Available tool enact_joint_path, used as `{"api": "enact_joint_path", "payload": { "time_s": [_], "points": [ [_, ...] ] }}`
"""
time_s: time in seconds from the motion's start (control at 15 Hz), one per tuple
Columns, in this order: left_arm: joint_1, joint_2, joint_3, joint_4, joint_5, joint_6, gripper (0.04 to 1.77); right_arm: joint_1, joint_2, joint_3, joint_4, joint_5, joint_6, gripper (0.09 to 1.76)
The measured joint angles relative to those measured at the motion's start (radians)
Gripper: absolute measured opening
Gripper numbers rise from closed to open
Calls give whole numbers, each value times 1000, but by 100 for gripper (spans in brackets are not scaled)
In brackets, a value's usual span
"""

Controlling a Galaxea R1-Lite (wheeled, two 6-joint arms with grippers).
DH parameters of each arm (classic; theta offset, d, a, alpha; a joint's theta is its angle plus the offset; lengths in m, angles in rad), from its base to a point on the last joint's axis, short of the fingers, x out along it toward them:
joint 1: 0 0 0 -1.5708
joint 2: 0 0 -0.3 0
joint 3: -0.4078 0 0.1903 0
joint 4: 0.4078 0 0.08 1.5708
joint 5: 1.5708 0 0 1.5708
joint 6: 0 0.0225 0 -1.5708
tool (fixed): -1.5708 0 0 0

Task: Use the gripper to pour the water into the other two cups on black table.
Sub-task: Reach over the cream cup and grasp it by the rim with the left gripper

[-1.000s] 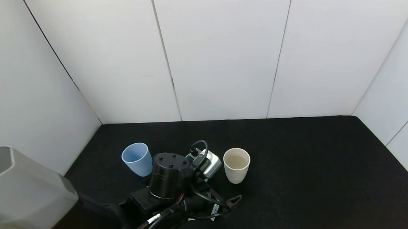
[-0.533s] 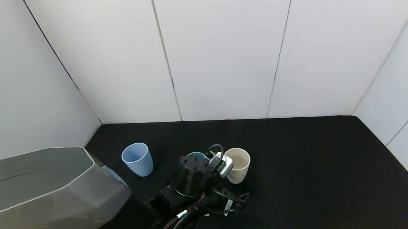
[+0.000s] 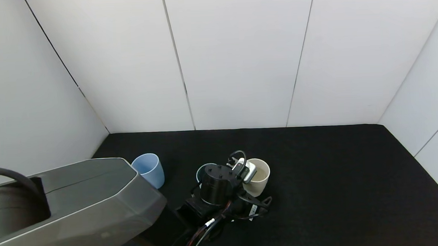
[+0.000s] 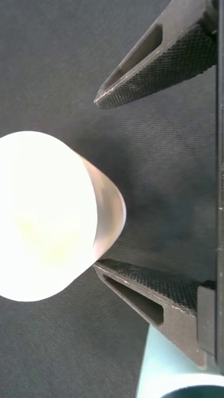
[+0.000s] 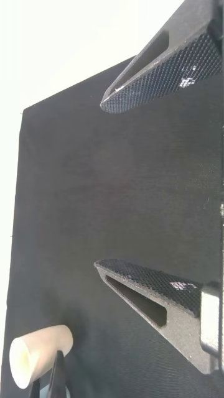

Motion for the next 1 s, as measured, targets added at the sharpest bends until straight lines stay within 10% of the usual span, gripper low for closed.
{"api": "enact_joint_path", "payload": {
  "time_s": [1.0],
  "points": [
    [9,59,-99,2,49,1,172,0,0,0,0,0,0,171]
  ]
}}
